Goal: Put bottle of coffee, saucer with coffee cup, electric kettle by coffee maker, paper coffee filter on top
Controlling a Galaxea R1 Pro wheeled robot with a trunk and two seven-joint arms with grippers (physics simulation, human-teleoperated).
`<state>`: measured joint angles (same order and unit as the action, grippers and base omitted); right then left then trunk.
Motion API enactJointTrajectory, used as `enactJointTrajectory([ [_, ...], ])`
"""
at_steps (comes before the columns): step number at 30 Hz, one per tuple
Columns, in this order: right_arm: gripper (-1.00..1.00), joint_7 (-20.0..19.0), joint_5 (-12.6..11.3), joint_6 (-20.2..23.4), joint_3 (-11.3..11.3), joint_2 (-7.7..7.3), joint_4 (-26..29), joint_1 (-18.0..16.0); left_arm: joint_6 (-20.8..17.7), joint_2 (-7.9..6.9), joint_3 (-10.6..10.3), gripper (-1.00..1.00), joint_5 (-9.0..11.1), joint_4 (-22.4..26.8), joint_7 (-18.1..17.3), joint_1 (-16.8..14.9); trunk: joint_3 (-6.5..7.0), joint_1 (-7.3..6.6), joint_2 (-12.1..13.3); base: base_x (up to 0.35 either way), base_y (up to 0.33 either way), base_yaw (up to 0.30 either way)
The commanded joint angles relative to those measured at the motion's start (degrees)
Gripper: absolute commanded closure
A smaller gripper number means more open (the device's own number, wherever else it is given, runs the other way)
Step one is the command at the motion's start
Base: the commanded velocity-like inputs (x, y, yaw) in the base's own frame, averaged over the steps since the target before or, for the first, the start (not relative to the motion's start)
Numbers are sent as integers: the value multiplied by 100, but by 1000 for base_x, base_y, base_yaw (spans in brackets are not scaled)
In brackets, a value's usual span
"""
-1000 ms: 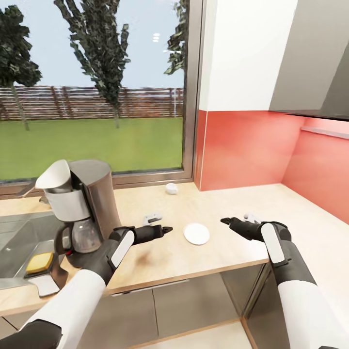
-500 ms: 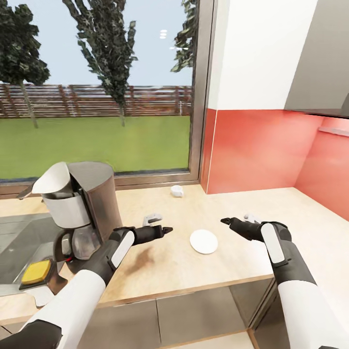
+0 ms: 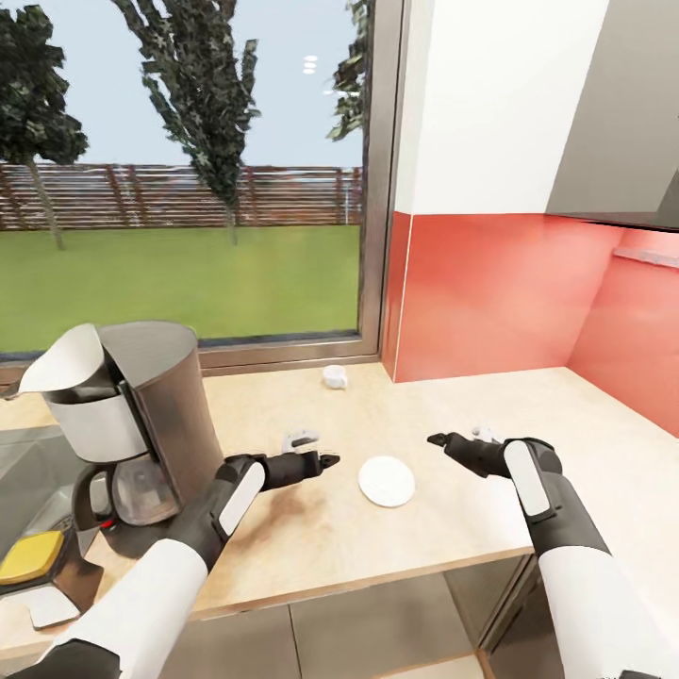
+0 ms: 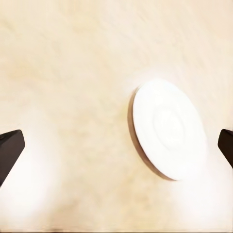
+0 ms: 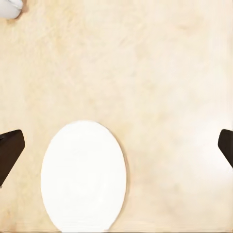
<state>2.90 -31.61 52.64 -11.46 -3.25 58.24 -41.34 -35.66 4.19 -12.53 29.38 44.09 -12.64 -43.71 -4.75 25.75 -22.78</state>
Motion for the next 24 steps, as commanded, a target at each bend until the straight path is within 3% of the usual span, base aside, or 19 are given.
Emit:
enactJointTrajectory([
  [1, -100, 30, -46, 23, -5, 2, -43, -5, -27, 4, 1, -100, 10, 3, -5, 16, -13, 4, -14, 4, -2, -4],
  [9, -100, 10, -63, 10, 4, 29, -527, -5, -28, 45, 5, -100, 7, 3, -4, 198, -13, 4, -14, 1, 0, -1],
  [24, -100, 1, -61, 10, 4, 104, -594, -5, -29, 51, 5, -100, 2, 1, -2, 284, -13, 4, -14, 61, 0, 0],
])
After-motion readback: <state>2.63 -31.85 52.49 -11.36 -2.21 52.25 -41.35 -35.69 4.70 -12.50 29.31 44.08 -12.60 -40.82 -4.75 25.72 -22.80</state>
